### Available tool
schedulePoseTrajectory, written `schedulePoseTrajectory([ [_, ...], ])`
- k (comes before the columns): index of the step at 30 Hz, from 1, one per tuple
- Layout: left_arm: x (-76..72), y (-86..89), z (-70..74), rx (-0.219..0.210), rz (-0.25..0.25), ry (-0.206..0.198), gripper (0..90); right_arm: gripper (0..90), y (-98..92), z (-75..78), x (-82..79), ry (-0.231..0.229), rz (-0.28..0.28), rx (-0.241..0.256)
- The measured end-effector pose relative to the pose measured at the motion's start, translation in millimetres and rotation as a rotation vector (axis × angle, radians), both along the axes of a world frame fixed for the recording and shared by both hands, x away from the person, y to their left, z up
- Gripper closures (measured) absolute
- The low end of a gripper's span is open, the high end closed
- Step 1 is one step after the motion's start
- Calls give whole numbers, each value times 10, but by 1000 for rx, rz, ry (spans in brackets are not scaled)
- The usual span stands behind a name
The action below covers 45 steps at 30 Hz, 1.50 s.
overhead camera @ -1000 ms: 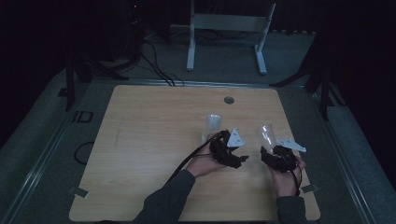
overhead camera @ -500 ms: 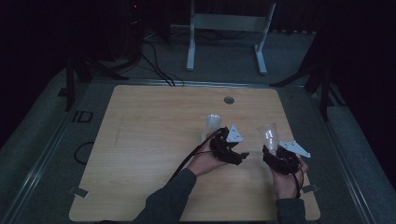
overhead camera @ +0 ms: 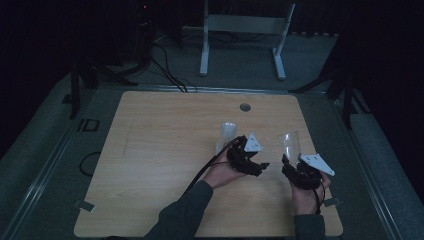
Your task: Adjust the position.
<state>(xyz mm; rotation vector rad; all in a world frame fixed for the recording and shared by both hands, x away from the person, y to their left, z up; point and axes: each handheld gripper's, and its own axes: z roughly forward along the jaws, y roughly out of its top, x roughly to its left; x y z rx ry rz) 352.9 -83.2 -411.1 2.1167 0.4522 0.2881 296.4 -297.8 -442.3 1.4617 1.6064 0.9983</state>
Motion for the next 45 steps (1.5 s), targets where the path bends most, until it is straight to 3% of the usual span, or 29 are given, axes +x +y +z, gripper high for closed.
schedulePoseTrajectory([
  [20, 63, -100, 107, -66, 20, 38, 317, 417, -6, 18, -146, -126, -4, 5],
  [35, 119, -164, 130, -128, 33, 74, 293, 417, 41, 6, -175, -146, 19, -2],
  [45, 147, -250, 152, -165, 27, 118, 259, 417, 53, 11, -201, -171, 20, 0],
])
